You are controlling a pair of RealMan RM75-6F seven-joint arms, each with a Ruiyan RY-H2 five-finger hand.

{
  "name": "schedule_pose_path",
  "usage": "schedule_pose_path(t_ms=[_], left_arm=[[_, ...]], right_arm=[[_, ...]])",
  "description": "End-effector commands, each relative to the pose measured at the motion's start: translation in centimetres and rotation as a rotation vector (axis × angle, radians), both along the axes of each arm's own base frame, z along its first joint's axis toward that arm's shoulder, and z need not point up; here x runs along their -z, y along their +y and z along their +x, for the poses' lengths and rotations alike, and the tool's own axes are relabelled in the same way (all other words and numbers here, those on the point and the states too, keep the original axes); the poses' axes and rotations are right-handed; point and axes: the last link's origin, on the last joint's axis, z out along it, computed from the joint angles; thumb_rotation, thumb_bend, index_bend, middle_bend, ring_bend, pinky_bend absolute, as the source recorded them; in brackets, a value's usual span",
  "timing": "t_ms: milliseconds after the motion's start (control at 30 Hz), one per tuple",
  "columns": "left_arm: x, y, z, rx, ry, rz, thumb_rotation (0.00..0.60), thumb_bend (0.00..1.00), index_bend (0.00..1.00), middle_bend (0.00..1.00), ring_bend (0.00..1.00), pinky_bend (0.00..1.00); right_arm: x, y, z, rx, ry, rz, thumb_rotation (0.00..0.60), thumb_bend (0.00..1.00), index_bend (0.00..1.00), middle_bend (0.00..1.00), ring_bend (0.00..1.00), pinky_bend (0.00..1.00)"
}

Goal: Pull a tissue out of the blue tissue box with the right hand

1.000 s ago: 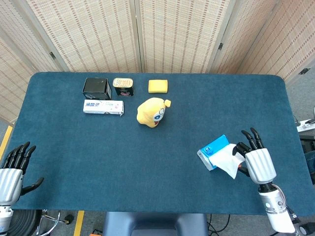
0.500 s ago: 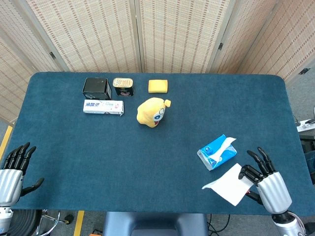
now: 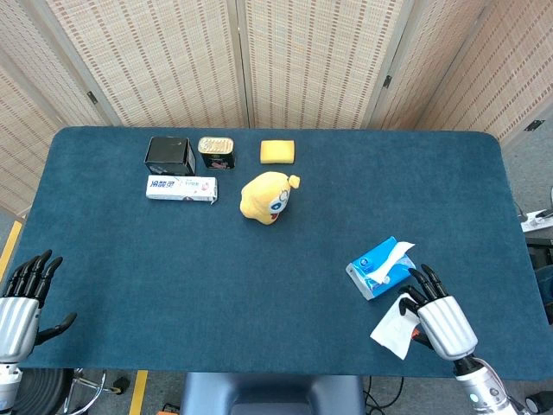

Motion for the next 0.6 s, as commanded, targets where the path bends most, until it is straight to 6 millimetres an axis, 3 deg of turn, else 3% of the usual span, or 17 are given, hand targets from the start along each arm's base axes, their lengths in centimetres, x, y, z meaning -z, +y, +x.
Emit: schedule_pose_path(t_ms=[33,167,400,600], left_arm=[[0.0,0.0,0.0,-0.001,0.003,-0.001,0.6,0.24,0.0,0.0,0.0,0.13],[0.2,0.0,0.0,-0.002,0.007,-0.005,0.6,0.24,0.0,0.0,0.0,0.13],[0.2,-0.1,0.0,-0.001,0.005,-0.002,0.6,0.24,0.0,0.0,0.0,0.13],[0.2,0.0,0.0,-0.002,0.003,-0.001,0.6,0.24,0.0,0.0,0.0,0.13]], right_arm=[[-0.8,0.0,0.0,0.013,-0.003,-0.015,0.6,0.24,0.07,0.02,0.0,0.0],[-2.3,0.0,0.2,0.02,-0.036,-0.057,0.6,0.22,0.0,0.0,0.0,0.0],[-5.2,-0.4,0.0,0.012,-0.094,-0.199,0.6,0.21,0.0,0.0,0.0,0.0],[-6.1,-0.8,-0.5,0.032,-0.072,-0.28,0.6,0.21,0.0,0.0,0.0,0.0]])
